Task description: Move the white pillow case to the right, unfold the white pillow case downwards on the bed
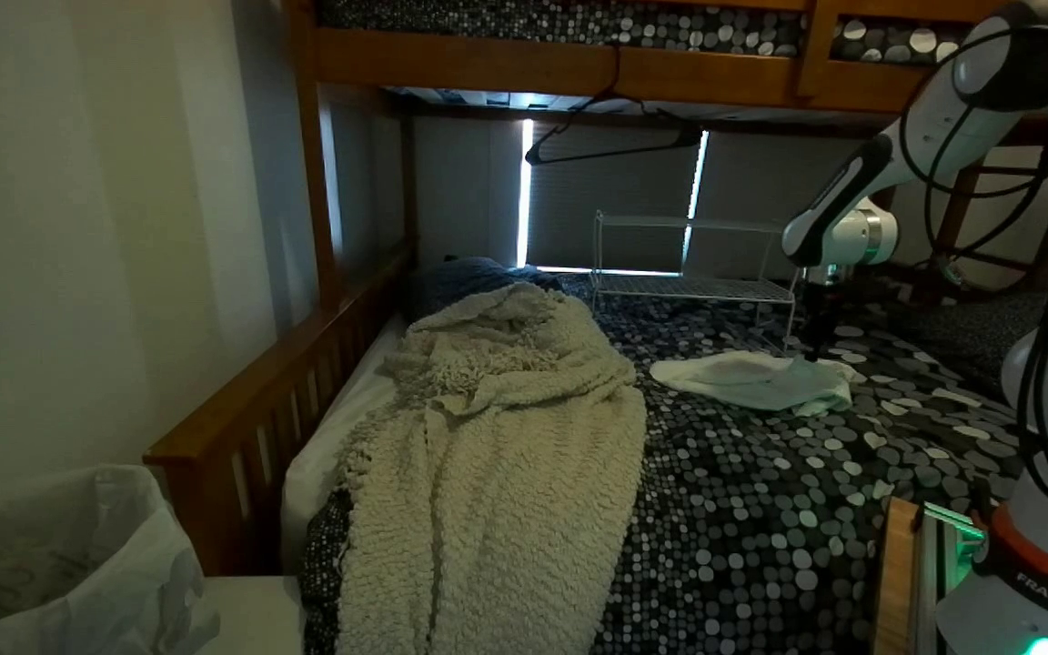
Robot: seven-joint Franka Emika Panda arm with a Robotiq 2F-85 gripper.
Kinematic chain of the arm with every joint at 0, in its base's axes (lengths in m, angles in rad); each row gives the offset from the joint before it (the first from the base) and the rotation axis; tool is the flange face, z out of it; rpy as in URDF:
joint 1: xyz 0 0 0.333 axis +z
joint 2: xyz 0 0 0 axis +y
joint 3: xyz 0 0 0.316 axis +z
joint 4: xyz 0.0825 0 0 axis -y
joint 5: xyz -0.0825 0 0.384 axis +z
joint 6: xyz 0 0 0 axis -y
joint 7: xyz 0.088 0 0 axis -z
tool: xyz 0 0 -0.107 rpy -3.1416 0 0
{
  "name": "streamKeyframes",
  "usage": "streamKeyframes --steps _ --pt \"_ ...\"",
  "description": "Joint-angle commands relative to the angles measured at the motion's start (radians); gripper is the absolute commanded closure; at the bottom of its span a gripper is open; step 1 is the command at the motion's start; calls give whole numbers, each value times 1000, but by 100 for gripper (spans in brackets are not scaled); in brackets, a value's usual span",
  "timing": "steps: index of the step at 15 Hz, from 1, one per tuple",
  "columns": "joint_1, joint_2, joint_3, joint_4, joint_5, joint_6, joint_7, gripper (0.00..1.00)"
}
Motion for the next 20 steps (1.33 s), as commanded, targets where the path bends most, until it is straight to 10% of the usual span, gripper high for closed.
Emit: streamKeyframes --steps 1,13,20 --pt "38 -225 16 -242 60 70 -171 100" --pt "477 -783 -122 -655 172 10 -479 100" --pt "499 -757 -138 -627 142 24 -430 99"
